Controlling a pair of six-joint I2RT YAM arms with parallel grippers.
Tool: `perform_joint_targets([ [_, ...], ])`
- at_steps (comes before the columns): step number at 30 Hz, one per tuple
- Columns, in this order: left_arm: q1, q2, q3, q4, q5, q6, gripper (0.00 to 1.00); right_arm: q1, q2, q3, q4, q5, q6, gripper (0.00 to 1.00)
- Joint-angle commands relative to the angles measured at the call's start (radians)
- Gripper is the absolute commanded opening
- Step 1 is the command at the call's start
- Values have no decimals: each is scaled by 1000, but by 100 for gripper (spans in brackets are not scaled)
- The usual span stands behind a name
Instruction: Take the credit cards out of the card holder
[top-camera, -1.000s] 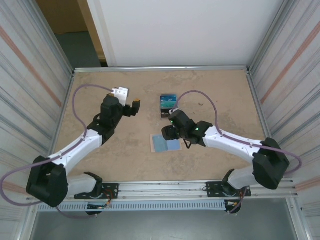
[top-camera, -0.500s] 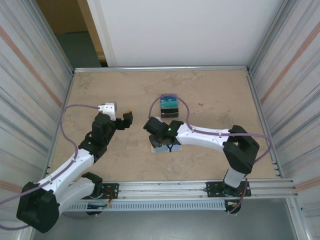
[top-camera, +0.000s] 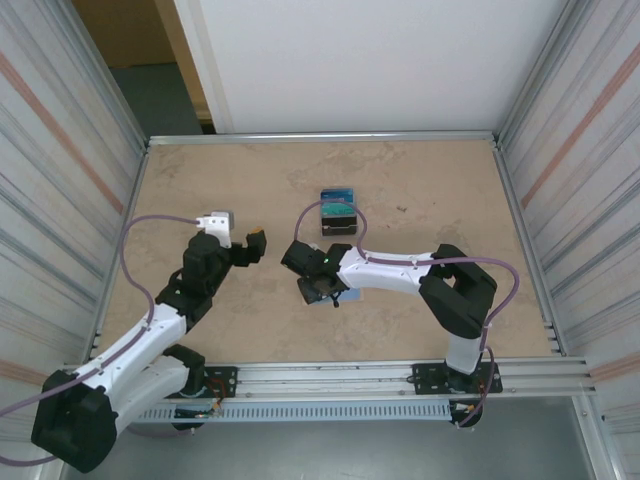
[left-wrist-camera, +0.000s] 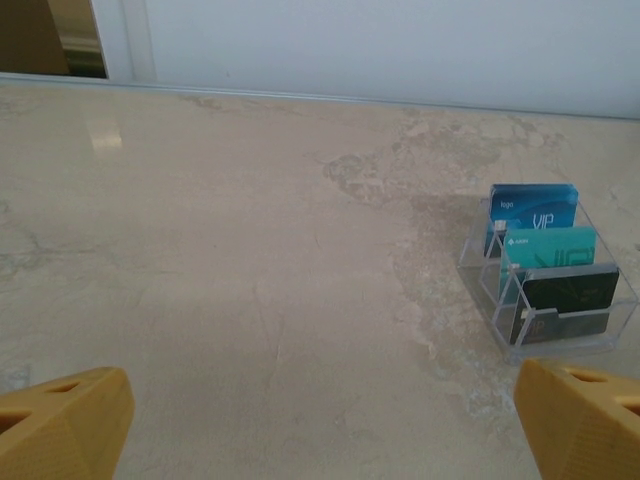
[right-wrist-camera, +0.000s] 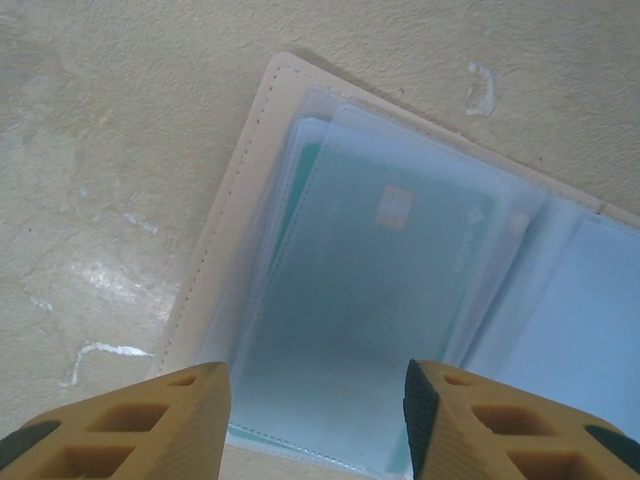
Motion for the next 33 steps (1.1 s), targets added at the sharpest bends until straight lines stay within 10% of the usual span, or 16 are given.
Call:
perform_joint_targets([
  [1,3,20,21,0,22,-23,98,-11,18,8,12,-34,31,50],
  [33,3,84,78,-14,90,-37,99,-120,-14,-148,160,-169,80,42],
])
